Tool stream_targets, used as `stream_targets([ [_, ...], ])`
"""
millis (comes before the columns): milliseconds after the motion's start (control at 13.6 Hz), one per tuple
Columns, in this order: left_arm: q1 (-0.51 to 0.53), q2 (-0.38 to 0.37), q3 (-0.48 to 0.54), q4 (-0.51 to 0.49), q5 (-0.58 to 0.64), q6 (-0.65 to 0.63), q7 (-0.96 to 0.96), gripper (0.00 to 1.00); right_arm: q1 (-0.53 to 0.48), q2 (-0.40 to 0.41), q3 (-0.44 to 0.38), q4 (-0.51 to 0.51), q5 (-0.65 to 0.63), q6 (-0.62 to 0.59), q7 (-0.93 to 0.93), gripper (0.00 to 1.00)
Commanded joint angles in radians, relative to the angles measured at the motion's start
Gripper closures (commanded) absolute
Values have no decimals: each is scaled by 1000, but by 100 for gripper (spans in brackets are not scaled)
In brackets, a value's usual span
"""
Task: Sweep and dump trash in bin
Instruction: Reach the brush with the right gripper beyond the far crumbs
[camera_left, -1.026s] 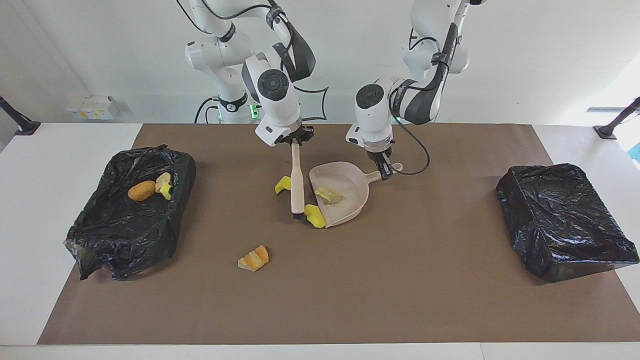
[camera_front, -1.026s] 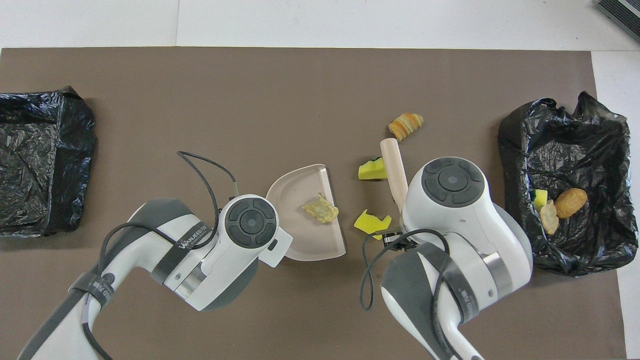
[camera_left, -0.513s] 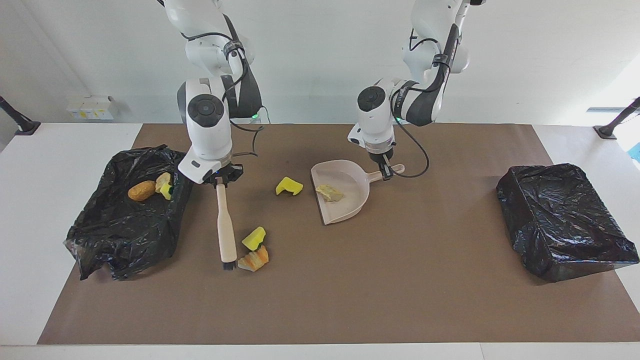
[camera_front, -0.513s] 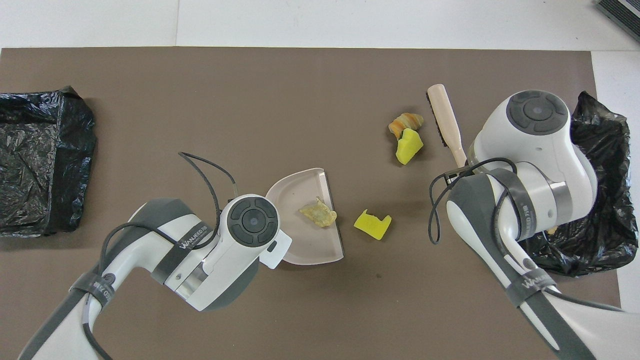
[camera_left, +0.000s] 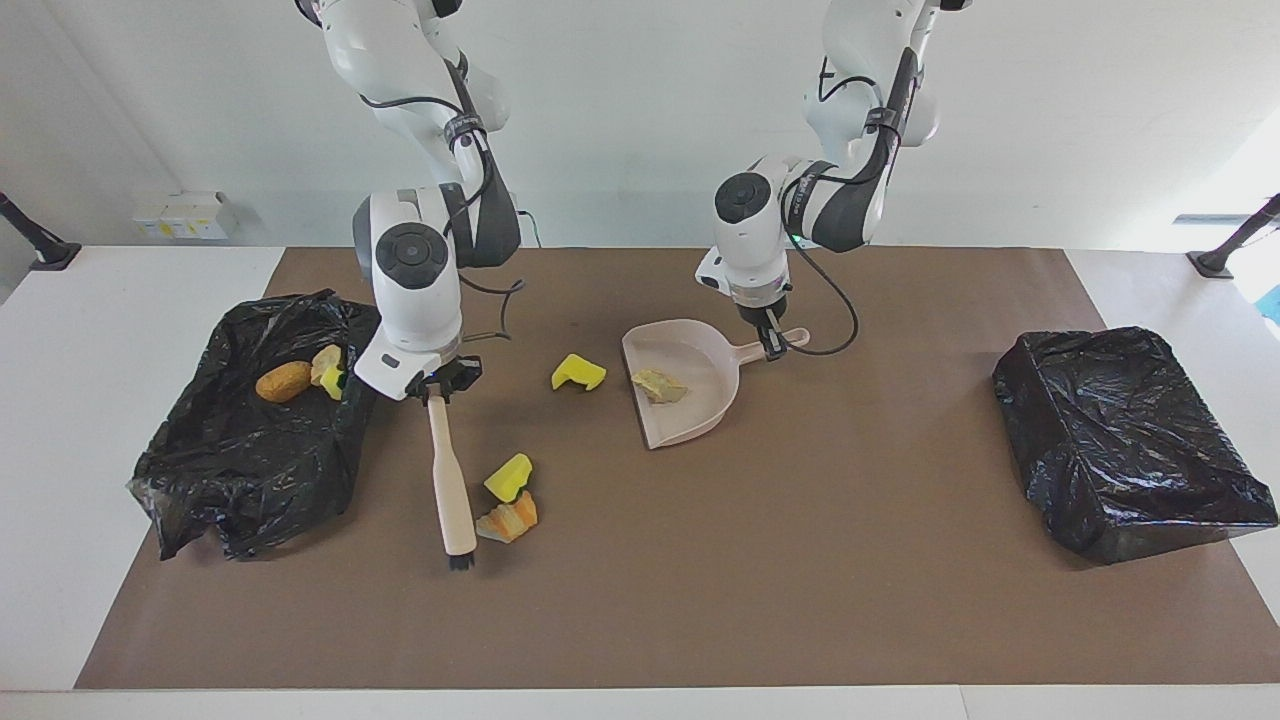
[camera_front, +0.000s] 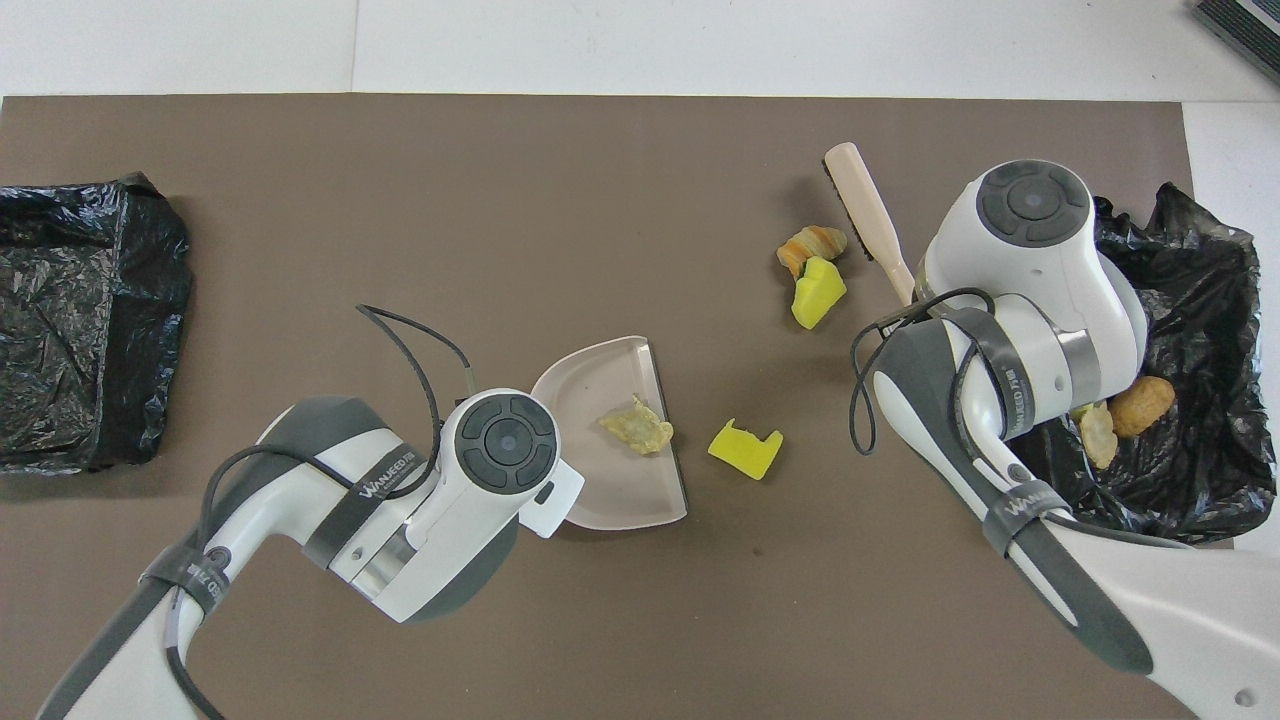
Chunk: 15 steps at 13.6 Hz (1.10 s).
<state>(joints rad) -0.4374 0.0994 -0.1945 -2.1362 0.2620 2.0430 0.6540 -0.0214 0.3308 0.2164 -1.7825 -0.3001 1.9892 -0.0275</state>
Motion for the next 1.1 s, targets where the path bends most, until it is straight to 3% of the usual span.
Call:
stream_targets([
  [0, -4, -6, 4, -5, 3, -52, -42, 100, -2, 43, 17, 12, -28, 14, -32, 100],
  [220, -6, -4, 4, 2, -3, -76, -112, 100, 8, 24, 26, -20, -11, -32, -43, 100],
  [440, -7, -9, 1, 2, -6, -110, -177, 100, 26, -27, 99, -52, 74, -235, 28, 100],
  [659, -9, -9, 0, 2, -27, -116, -181, 100, 98, -99, 107, -152, 186, -248, 272, 100],
  [806, -12, -9, 0, 2, -33, -109, -182, 100, 101, -124, 107, -190, 272, -250, 320, 100],
  [1026, -15, -9, 0, 1, -33, -101, -174, 100, 90, -156, 106, -253, 283, -247, 365, 100],
])
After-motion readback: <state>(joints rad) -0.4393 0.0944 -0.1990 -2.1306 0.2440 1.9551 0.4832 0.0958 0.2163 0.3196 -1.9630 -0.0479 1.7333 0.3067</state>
